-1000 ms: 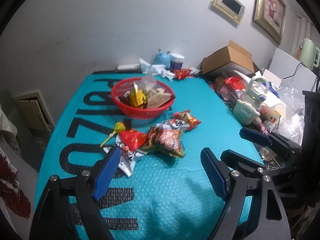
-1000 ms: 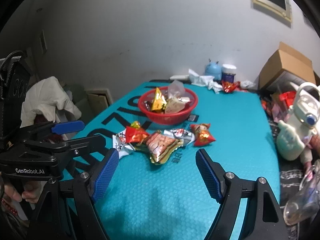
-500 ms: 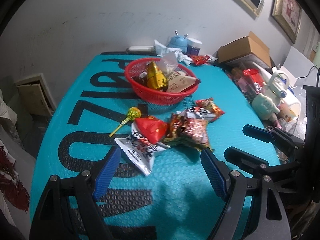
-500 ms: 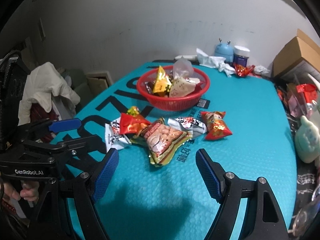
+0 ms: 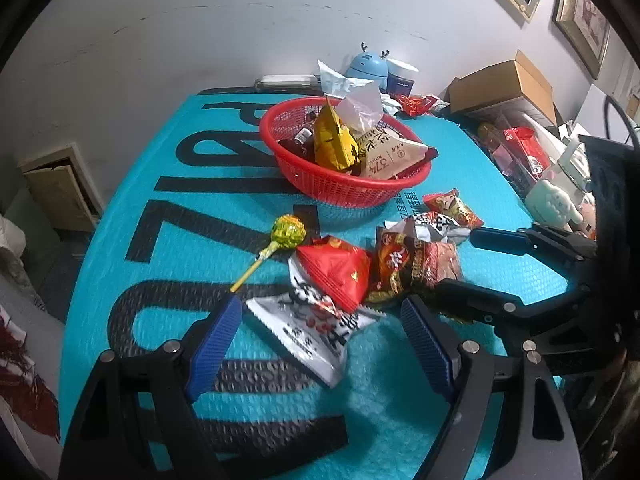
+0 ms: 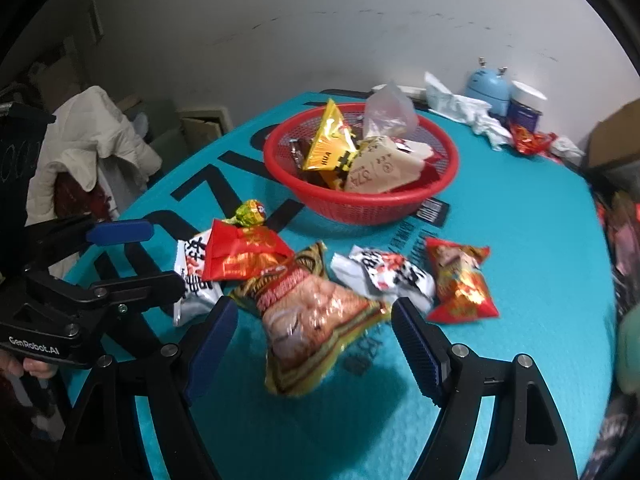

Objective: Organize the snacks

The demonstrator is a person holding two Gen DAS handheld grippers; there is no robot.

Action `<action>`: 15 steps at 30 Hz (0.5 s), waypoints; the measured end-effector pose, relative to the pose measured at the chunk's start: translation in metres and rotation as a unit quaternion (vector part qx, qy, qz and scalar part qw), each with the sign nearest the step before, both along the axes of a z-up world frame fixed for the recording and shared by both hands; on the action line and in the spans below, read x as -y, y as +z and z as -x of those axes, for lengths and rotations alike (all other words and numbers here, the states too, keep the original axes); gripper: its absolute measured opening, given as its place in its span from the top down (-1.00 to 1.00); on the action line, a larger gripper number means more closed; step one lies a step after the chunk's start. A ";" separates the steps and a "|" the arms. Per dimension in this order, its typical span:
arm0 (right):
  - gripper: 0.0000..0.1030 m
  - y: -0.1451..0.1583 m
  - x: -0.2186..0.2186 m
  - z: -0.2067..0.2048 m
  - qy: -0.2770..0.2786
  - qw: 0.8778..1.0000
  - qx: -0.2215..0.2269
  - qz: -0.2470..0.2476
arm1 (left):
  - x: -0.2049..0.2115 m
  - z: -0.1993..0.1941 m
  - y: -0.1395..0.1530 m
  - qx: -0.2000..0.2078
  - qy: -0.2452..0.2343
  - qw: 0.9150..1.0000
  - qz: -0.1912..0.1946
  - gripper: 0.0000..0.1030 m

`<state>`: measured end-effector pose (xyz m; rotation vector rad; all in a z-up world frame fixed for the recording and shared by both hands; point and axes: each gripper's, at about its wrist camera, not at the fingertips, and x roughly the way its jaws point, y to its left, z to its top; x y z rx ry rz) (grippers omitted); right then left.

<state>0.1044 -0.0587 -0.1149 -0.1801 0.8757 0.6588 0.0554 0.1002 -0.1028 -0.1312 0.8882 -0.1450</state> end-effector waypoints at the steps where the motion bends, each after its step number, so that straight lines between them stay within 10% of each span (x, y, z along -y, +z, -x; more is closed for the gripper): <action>1: -0.55 -0.001 -0.002 -0.002 0.005 1.000 -0.001 0.001 | -0.001 -0.003 -0.001 -0.001 -0.004 1.000 0.003 -0.59; 15: -0.35 -0.017 -0.019 -0.009 0.064 0.996 0.019 0.050 | 0.008 -0.026 -0.021 -0.033 -0.077 0.996 -0.015 -0.59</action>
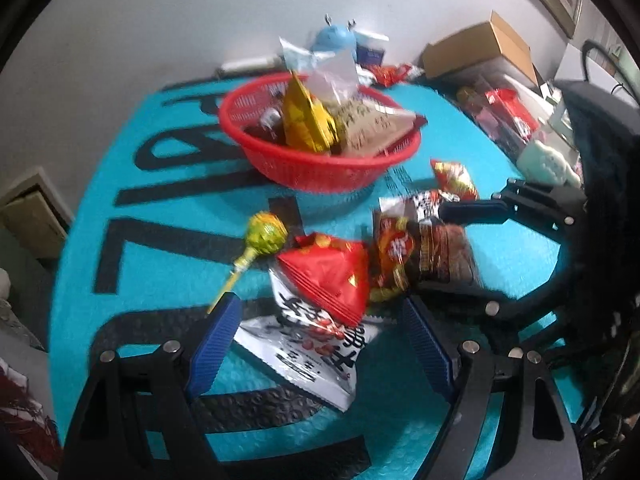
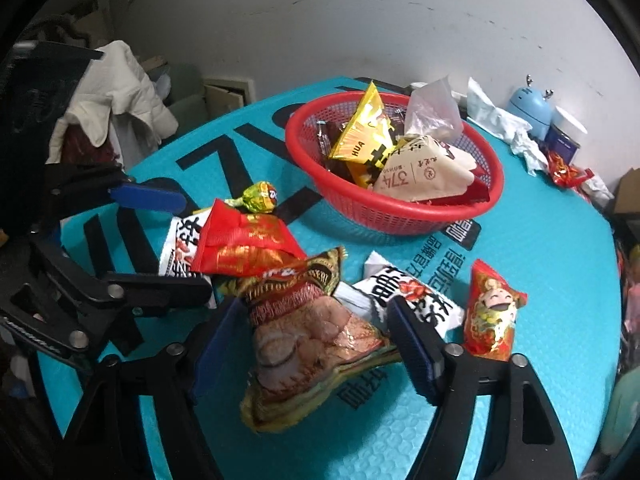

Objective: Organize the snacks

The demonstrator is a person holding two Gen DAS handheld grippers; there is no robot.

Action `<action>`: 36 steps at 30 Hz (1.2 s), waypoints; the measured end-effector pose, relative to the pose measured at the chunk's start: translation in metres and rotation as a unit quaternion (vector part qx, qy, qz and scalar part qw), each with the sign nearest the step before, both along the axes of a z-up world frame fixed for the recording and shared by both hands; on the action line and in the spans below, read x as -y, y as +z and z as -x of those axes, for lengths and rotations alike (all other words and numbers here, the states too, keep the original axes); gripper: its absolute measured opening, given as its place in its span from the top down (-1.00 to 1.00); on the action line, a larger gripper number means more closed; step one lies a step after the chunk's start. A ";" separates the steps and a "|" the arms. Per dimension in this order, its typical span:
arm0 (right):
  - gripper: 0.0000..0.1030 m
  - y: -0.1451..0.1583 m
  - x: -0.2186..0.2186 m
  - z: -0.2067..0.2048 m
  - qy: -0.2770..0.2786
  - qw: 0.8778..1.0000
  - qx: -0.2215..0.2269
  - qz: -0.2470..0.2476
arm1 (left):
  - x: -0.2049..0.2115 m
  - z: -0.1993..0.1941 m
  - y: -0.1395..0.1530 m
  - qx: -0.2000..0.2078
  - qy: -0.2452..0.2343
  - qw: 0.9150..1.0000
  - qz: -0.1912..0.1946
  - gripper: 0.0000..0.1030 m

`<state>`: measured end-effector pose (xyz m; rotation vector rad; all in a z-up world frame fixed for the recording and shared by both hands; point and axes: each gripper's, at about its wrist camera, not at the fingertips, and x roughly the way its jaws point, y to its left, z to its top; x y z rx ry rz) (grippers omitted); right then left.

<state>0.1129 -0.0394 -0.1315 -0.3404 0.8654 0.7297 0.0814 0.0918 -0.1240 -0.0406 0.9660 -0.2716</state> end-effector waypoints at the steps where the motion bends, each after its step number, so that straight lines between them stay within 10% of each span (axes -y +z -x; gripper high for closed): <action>1: -0.32 0.000 0.001 0.001 -0.002 1.000 0.001 0.003 | 0.000 -0.001 -0.003 -0.007 0.000 1.000 0.003 -0.59; 7: -0.18 0.000 0.007 0.006 -0.012 1.000 -0.003 0.004 | 0.002 0.001 -0.013 -0.017 -0.001 1.000 0.018 -0.58; 9: -0.14 0.001 0.010 0.008 -0.017 1.000 -0.005 0.002 | 0.006 0.005 -0.012 -0.008 -0.004 1.000 0.010 -0.24; 15: 0.02 0.002 0.019 0.020 -0.031 0.999 -0.017 -0.003 | 0.017 0.018 -0.010 -0.007 -0.010 1.000 -0.006 -0.05; 36: 0.13 0.005 0.080 0.080 -0.100 0.992 -0.062 -0.034 | 0.072 0.067 -0.007 -0.032 -0.062 0.997 0.015 -0.05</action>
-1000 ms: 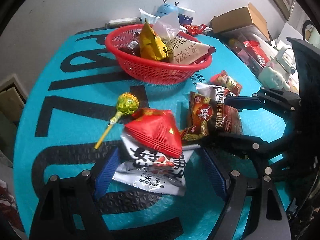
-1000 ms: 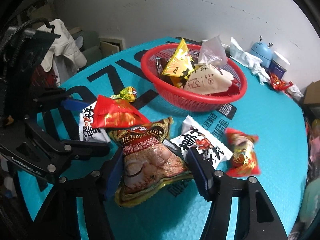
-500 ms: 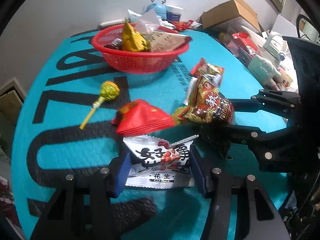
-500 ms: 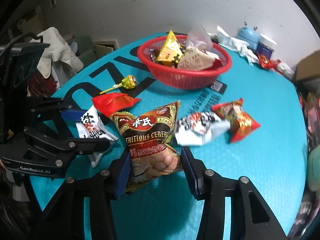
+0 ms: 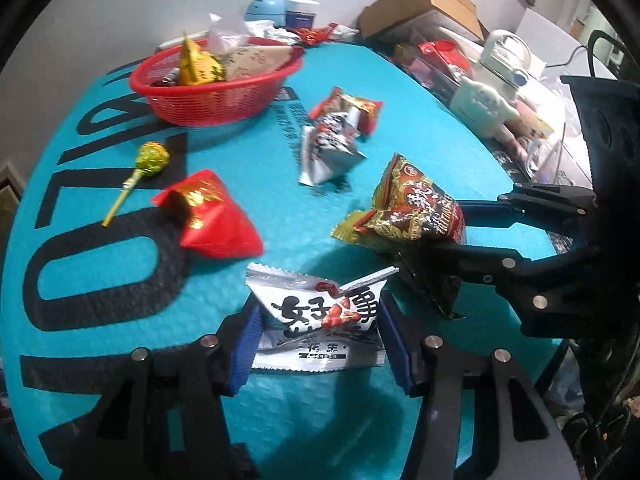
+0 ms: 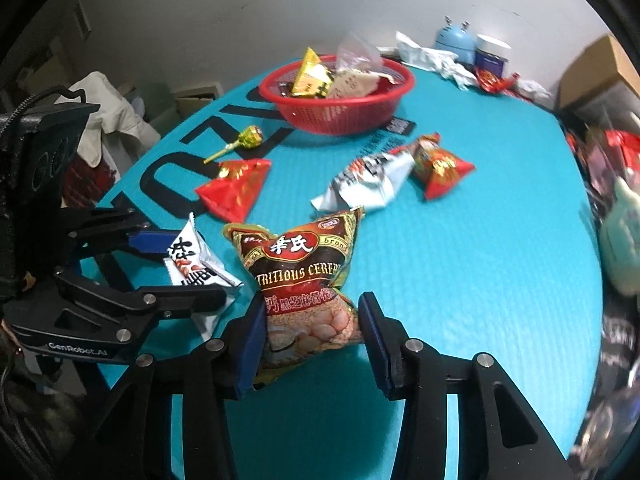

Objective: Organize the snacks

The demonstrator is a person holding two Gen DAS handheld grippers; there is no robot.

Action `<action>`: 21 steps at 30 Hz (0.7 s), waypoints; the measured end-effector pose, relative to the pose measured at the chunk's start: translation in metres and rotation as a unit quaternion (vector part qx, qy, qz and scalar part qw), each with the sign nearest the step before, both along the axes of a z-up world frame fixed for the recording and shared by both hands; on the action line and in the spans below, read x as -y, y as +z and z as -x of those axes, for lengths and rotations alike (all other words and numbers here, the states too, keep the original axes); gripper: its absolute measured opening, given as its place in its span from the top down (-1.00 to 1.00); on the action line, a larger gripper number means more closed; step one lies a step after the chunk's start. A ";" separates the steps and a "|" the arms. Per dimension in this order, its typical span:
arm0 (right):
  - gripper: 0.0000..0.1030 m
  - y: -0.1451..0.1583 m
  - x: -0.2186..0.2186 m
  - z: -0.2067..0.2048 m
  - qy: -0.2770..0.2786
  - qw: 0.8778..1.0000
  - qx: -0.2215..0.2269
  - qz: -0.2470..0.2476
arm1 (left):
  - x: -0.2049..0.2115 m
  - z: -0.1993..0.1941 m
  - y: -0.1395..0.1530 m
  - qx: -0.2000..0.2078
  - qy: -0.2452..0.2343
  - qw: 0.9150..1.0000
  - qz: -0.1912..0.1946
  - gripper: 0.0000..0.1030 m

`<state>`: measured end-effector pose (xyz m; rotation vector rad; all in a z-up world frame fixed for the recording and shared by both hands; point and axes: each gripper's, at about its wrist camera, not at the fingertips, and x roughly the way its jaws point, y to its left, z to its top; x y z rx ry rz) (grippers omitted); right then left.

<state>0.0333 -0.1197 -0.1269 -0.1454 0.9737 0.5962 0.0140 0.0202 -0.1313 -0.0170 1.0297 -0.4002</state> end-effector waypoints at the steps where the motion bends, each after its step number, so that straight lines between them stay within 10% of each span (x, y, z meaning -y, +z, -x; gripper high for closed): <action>1: 0.13 0.000 0.003 0.004 -0.004 1.000 -0.001 0.001 | 0.001 0.001 0.000 0.000 -0.002 1.000 0.001 -0.05; 14: 0.10 0.003 0.026 0.028 -0.032 0.999 -0.028 -0.003 | 0.028 0.008 -0.009 0.002 -0.012 1.000 -0.021 -0.08; 21: -0.25 -0.002 0.022 0.026 -0.027 0.999 -0.033 -0.006 | 0.043 0.011 -0.013 0.011 -0.024 0.998 -0.048 -0.52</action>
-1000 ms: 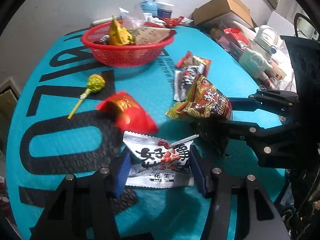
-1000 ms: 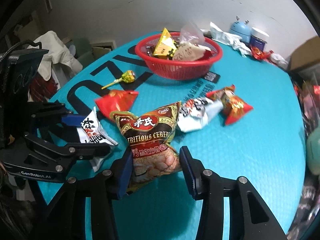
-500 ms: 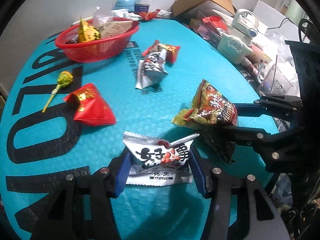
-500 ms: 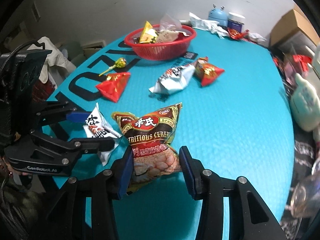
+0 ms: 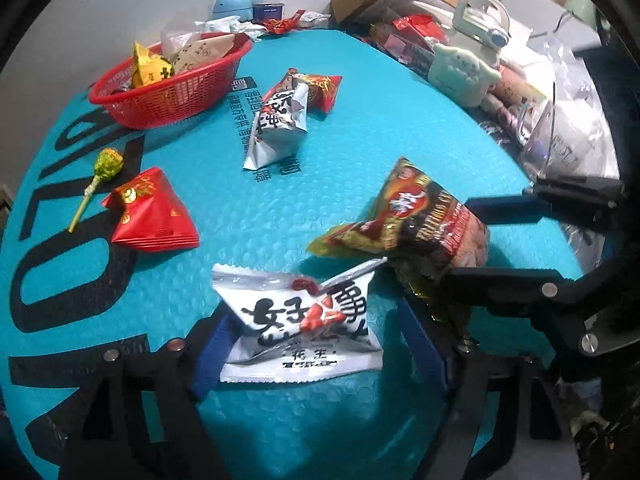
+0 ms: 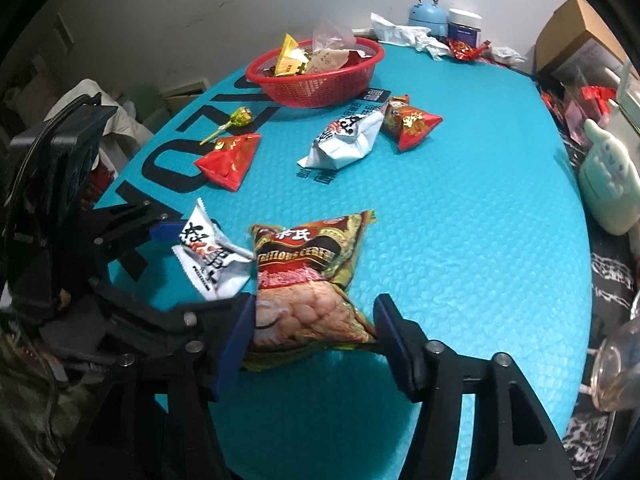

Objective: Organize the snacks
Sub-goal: 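Lift the cereal bag with the right tool while the left tool lifts the white wrapper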

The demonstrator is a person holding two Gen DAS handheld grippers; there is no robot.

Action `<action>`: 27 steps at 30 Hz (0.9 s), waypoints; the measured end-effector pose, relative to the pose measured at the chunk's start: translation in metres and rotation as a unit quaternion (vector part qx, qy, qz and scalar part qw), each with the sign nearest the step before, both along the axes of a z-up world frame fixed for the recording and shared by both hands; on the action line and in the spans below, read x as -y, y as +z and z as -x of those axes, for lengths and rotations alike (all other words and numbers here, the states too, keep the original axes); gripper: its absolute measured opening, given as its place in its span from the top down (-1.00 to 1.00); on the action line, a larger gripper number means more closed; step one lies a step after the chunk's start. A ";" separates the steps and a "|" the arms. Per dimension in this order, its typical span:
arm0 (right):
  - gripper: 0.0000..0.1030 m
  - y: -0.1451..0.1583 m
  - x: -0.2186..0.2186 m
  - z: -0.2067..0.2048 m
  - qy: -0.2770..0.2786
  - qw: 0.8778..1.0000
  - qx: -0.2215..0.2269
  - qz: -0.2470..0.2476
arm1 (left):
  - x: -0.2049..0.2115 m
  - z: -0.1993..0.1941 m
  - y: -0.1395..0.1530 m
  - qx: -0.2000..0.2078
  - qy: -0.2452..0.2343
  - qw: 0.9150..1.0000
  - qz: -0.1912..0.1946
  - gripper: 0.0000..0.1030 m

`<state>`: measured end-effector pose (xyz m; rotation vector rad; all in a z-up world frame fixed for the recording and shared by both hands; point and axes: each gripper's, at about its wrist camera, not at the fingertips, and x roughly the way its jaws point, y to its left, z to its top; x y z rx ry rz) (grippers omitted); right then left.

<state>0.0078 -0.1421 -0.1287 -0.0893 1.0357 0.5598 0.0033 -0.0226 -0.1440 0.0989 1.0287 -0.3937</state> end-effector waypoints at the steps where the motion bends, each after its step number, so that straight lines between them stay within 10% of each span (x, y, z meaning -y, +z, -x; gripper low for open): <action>1: -0.27 -0.001 0.000 -0.001 -0.001 1.000 -0.002 -0.001 | 0.001 0.001 0.000 0.003 0.000 1.000 -0.006 -0.52; 27: -0.20 -0.017 -0.011 -0.008 0.010 1.000 -0.007 0.001 | -0.011 0.005 0.002 0.023 0.035 0.999 -0.012 -0.02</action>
